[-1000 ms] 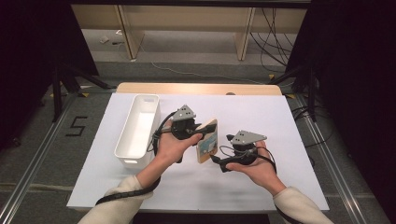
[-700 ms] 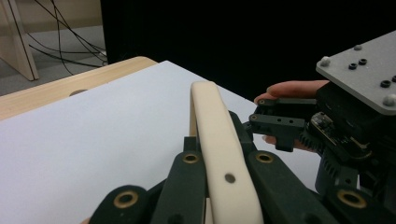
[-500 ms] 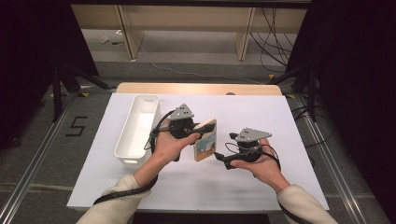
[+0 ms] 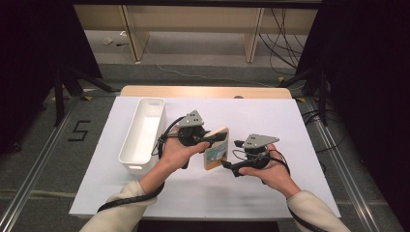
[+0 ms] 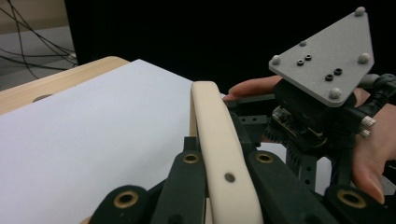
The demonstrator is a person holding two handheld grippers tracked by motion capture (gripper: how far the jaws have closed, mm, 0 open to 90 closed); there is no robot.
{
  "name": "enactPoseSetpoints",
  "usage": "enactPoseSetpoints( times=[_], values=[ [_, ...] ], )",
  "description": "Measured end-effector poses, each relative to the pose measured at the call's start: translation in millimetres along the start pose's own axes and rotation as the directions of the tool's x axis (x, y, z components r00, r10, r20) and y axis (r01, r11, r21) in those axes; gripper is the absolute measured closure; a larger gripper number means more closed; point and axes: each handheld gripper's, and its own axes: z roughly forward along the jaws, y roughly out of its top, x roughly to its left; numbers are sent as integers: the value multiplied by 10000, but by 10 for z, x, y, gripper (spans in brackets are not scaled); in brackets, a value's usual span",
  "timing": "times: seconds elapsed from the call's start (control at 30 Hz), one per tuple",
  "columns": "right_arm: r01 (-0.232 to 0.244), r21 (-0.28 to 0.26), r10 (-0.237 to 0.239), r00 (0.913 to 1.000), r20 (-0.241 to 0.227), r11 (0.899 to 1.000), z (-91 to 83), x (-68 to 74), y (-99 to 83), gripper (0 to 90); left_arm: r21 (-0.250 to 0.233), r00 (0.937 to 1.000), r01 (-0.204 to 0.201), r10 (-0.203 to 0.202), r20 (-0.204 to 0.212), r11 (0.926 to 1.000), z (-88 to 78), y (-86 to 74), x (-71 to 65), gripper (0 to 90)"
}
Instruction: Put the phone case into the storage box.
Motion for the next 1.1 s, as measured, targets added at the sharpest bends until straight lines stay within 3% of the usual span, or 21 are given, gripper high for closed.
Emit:
enactPoseSetpoints(
  times=[0.23,0.63,1.1],
  values=[
    [125,55,-124,9996,-257,9999,13,7,-5,156,-31,9990,-159,160,416,9999,16,4,-27,879],
    [345,141,-332,9958,-848,9993,31,-8,-24,208,60,9968,-303,298,745,9995,41,8,-74,880],
    [273,-42,-276,9888,-1468,9996,24,-12,-28,465,85,9960,-411,403,803,9991,47,13,-86,880]
  ],
)
